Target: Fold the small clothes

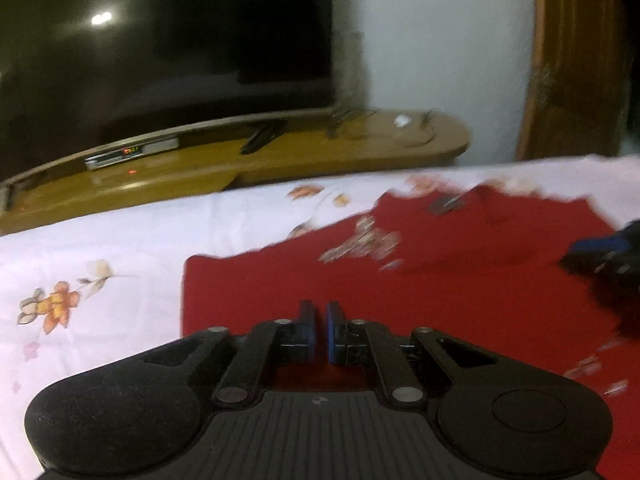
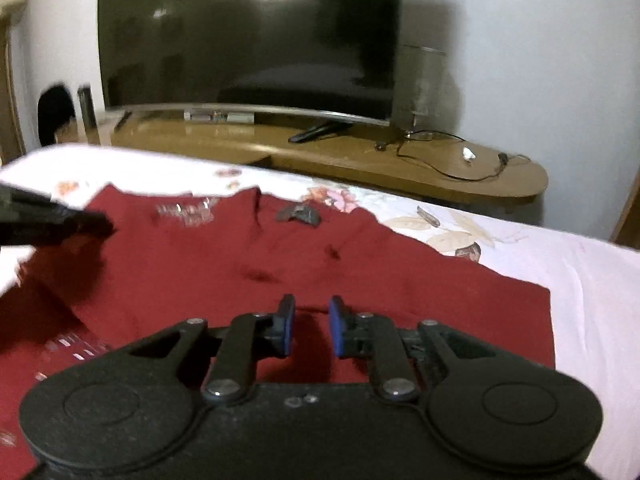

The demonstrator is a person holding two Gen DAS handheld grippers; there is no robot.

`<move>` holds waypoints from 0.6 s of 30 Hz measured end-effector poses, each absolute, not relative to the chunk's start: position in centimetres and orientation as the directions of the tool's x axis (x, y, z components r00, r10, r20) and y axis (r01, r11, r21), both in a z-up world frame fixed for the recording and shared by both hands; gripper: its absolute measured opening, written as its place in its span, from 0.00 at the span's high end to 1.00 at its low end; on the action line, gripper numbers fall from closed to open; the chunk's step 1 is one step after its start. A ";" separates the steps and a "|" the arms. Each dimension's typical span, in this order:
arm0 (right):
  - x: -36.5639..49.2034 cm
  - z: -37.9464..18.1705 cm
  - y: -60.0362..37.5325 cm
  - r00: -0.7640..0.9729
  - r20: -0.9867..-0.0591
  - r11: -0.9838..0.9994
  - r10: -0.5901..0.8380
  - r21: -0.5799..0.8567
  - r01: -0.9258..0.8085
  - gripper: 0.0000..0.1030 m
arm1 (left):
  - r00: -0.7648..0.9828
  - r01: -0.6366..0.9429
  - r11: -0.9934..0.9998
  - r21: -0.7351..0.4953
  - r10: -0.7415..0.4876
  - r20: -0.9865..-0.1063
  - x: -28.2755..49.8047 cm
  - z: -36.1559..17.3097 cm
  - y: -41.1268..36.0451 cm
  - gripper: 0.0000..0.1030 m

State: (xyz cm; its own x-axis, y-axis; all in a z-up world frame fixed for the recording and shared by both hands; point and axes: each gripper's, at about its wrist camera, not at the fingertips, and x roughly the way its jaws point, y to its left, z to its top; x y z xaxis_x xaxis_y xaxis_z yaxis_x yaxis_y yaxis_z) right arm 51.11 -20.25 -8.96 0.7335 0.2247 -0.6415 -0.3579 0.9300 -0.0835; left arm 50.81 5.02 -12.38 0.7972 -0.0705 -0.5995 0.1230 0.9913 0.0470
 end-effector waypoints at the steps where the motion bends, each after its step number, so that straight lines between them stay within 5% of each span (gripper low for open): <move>1: 51.5 -9.5 -20.5 0.734 -0.655 0.938 0.179 -0.112 -0.329 0.83 | 0.804 0.081 0.996 0.046 -0.038 -0.593 50.9 -12.7 5.5 0.95; 6: 51.5 -9.8 -26.8 0.768 -0.636 0.987 0.073 -0.064 -0.146 0.87 | 0.809 0.001 1.000 -0.019 -0.011 -0.587 50.7 -12.8 8.2 0.95; 12: 51.3 -9.0 -26.2 0.772 -0.629 0.982 0.087 -0.078 -0.175 0.82 | 0.838 0.007 0.999 0.049 0.021 -0.545 50.8 -11.4 7.1 0.95; 18: 52.1 -10.1 -27.8 0.757 -0.648 0.986 0.089 -0.048 -0.157 0.84 | 0.783 -0.040 0.999 -0.002 0.030 -0.621 52.3 -12.4 9.1 0.95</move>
